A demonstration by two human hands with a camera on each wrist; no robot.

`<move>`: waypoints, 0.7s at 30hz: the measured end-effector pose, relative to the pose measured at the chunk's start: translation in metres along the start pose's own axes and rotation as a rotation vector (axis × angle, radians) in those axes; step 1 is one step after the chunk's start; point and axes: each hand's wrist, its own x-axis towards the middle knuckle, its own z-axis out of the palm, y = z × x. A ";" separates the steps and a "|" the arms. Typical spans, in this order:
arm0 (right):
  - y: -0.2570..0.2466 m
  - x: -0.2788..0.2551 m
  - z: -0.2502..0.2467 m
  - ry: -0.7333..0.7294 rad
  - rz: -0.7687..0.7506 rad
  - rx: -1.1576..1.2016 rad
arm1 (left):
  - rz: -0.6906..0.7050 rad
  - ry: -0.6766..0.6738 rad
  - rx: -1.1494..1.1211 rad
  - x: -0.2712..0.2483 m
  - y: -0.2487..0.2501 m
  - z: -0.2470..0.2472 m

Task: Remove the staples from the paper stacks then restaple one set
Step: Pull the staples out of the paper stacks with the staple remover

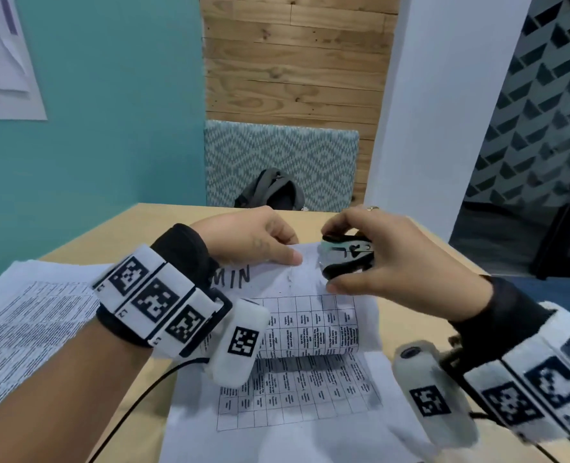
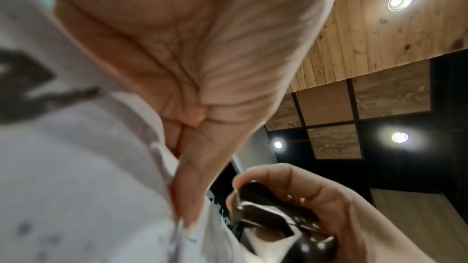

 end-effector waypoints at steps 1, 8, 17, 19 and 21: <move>0.000 0.001 0.006 0.041 -0.070 -0.067 | 0.012 -0.007 -0.003 0.000 -0.001 0.000; 0.002 -0.003 0.021 0.095 -0.212 -0.282 | 0.093 -0.102 -0.150 0.003 -0.008 0.001; 0.020 0.004 0.022 0.022 -0.283 -0.024 | 0.111 -0.234 -0.359 0.010 -0.013 0.004; 0.020 0.004 0.020 0.028 -0.293 -0.026 | 0.090 -0.227 -0.374 0.011 -0.013 0.005; 0.020 0.004 0.019 0.019 -0.298 -0.051 | 0.085 -0.219 -0.392 0.011 -0.014 0.006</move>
